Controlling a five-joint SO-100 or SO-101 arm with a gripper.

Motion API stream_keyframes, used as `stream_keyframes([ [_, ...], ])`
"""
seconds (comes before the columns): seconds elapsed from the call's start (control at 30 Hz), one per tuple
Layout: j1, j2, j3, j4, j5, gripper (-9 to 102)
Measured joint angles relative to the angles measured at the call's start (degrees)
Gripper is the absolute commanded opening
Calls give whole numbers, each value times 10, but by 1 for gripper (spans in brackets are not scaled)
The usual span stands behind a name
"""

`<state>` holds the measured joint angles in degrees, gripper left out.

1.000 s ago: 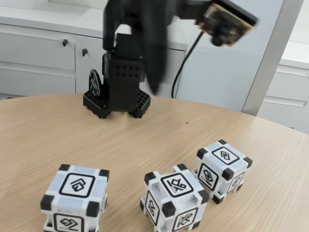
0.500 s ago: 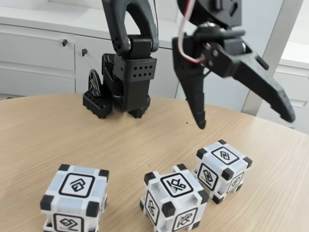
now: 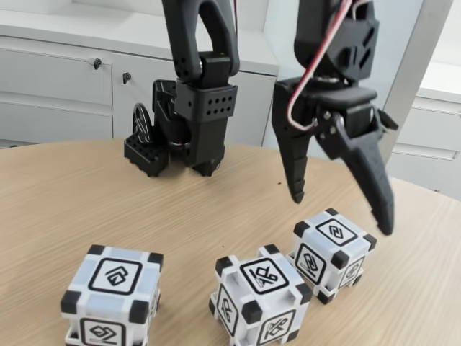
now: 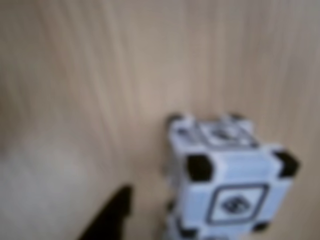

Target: Stack cubes from left to right.

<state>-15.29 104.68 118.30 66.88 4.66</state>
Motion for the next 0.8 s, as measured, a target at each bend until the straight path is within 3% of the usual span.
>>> stream_keyframes([
  [0.8,5,-48,-15,-29,-18,38],
])
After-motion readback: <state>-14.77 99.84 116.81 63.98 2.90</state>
